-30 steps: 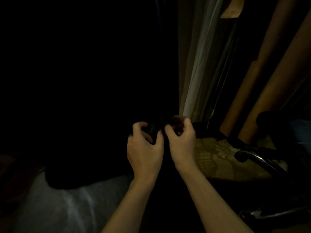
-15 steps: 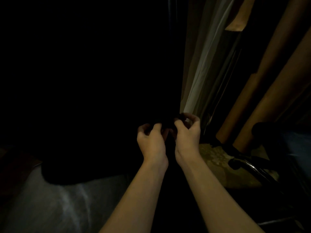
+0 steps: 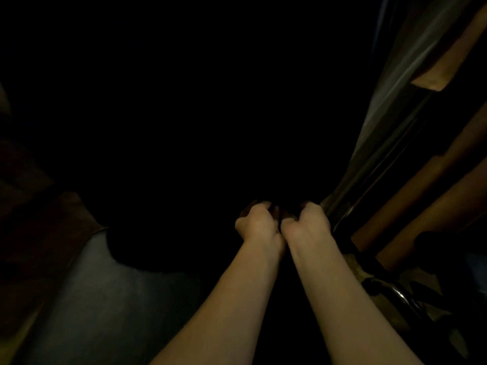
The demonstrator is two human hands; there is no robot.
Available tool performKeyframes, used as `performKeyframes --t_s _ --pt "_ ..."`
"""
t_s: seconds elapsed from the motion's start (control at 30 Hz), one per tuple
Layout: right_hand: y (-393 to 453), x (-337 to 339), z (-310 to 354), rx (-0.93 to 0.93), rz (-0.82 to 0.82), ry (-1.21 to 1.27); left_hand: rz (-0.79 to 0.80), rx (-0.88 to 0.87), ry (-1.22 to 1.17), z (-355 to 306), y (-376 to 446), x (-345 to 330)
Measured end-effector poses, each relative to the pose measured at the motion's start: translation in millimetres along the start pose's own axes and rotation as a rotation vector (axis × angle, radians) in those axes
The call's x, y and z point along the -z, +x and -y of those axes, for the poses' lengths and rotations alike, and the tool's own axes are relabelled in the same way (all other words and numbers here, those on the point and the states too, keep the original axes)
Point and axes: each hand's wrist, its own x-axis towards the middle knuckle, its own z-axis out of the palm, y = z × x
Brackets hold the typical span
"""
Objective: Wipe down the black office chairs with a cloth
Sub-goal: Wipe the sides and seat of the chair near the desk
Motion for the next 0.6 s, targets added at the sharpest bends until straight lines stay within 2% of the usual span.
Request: performKeyframes --t_s 0.3,0.47,0.6 --pt "-29 -49 -70 -0.030 0.048 -0.135 -0.027 -0.104 -0.055 -89 8 35" --pt "-70 -87 -131 -0.058 0.078 -0.295 -0.115 -0.216 -0.048 -163 18 73" --pt "-97 -112 -181 -0.108 0.105 -0.373 -0.210 -0.293 0.051 -216 23 109"
